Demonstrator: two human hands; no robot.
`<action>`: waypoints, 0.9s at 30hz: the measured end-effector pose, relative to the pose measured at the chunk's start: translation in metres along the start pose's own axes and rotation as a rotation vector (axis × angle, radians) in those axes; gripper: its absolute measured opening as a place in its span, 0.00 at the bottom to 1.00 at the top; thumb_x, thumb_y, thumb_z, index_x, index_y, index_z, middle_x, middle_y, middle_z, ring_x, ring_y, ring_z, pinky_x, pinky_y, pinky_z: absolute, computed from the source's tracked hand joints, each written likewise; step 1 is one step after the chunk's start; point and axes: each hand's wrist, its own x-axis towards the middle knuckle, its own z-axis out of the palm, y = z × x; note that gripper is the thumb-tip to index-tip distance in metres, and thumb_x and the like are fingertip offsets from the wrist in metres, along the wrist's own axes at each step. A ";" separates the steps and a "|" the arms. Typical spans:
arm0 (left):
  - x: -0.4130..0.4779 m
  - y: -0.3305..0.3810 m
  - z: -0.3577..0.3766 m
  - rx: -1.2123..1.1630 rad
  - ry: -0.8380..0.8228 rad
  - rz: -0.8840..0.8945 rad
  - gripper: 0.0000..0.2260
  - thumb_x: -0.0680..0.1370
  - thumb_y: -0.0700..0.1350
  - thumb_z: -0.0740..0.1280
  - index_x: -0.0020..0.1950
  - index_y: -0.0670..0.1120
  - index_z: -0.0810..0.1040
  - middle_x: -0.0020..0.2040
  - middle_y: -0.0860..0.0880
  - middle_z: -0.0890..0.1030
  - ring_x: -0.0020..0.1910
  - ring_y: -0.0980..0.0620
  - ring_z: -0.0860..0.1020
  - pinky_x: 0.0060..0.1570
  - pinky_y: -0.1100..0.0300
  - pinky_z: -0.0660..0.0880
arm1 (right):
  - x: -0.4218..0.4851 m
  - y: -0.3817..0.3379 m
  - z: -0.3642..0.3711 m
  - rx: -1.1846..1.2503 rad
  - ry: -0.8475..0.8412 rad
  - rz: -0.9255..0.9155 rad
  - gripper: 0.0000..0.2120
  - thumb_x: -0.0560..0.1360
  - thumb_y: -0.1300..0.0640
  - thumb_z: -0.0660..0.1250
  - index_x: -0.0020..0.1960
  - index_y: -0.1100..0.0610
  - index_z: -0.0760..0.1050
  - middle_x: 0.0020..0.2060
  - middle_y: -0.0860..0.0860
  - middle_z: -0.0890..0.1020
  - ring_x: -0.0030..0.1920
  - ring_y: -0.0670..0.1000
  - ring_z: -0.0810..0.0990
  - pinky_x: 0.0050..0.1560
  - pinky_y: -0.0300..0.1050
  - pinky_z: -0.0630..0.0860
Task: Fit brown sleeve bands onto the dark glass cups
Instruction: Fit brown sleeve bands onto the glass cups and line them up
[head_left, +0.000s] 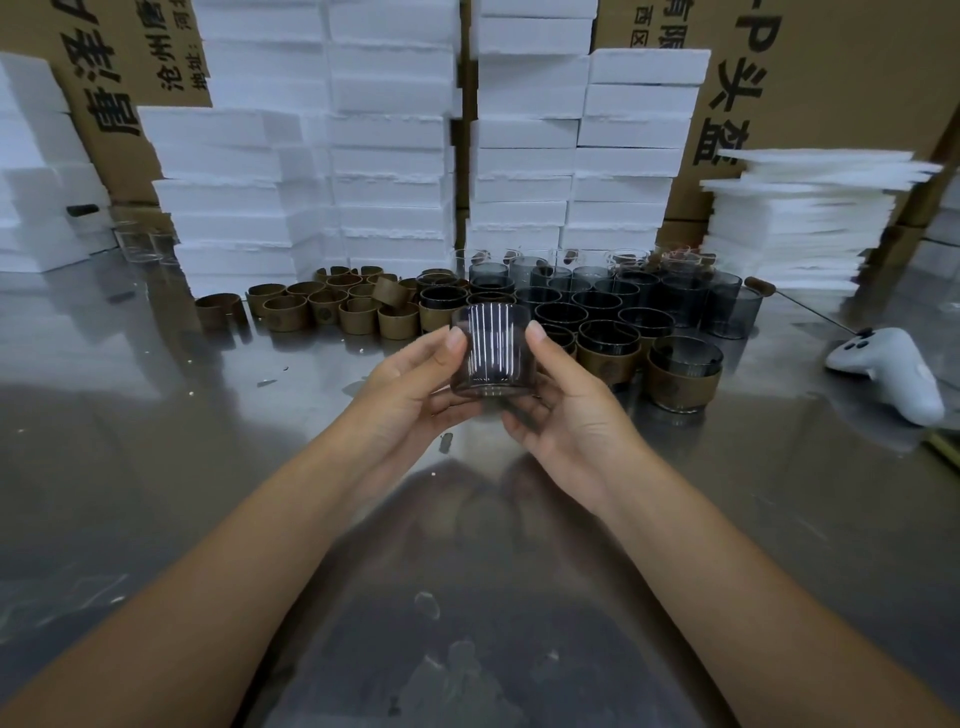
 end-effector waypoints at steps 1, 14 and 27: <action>0.000 0.000 0.001 0.002 0.003 0.013 0.19 0.71 0.54 0.66 0.61 0.49 0.78 0.49 0.48 0.84 0.45 0.53 0.83 0.41 0.64 0.78 | 0.000 0.000 0.000 -0.002 0.007 0.001 0.18 0.63 0.44 0.71 0.49 0.51 0.81 0.37 0.46 0.85 0.35 0.41 0.82 0.34 0.35 0.75; -0.004 -0.001 0.005 0.541 0.020 0.129 0.19 0.67 0.56 0.70 0.56 0.62 0.74 0.47 0.53 0.85 0.45 0.63 0.81 0.42 0.72 0.73 | 0.004 0.003 -0.001 -0.103 0.140 0.090 0.19 0.77 0.39 0.60 0.52 0.53 0.80 0.31 0.47 0.83 0.28 0.43 0.81 0.38 0.42 0.74; 0.000 -0.001 0.000 0.385 0.199 0.022 0.24 0.63 0.62 0.69 0.52 0.49 0.82 0.46 0.52 0.85 0.43 0.58 0.82 0.46 0.60 0.74 | 0.003 0.012 0.002 -0.442 0.043 -0.106 0.16 0.72 0.36 0.64 0.47 0.47 0.80 0.46 0.44 0.84 0.45 0.45 0.83 0.45 0.41 0.74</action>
